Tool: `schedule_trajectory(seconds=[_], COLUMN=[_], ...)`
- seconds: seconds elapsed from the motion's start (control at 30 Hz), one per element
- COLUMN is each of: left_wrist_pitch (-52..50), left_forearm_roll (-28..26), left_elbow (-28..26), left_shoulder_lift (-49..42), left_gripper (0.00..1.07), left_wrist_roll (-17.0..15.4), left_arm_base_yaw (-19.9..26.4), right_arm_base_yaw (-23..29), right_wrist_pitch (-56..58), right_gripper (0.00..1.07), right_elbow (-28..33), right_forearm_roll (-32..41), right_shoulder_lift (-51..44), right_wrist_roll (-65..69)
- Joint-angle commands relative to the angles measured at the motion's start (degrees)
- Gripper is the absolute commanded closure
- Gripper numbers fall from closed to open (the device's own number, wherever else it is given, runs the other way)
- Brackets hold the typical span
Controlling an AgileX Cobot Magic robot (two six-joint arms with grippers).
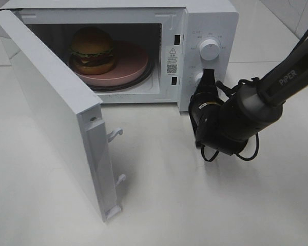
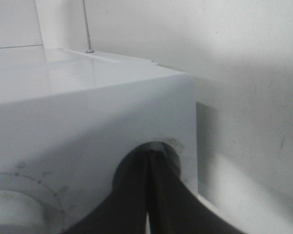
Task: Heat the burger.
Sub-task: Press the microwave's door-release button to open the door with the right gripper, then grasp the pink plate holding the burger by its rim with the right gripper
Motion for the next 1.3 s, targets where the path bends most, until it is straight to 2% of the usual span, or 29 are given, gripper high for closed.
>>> schedule_trajectory(seconds=[0.03,0.6,0.87,1.07,1.3], left_wrist_pitch=[0.1,0.1,0.1,0.1,0.1], left_forearm_roll=[-0.3,-0.3,-0.3,-0.3,-0.3], left_elbow=[-0.1,-0.1,-0.1,-0.1,-0.1], left_shoulder_lift=[-0.3,-0.3,-0.3,-0.3,-0.3], left_gripper=[0.07,0.07,0.07,0.07,0.07], left_wrist_roll=[-0.3,-0.3,-0.3,-0.3,-0.3], left_arm_base_yaw=[0.1,0.1,0.1,0.1,0.1], right_arm_base_yaw=[-0.3,-0.3,-0.3,-0.3,-0.5], right_wrist_pitch=[-4.0,5.8,7.2,10.6,19.1], right_gripper=[1.07,1.07,1.07,1.06,1.04], right_elbow=[-0.3,7.3,11.9,16.1,19.3], right_forearm_roll=[-5.0,-5.3,-8.3,-9.1,-10.0], right_shoulder_lift=[-2.4,-8.3,-13.1,-18.0,-25.0], right_wrist_roll=[-0.8,-2.5,-4.4,-10.4,-25.2])
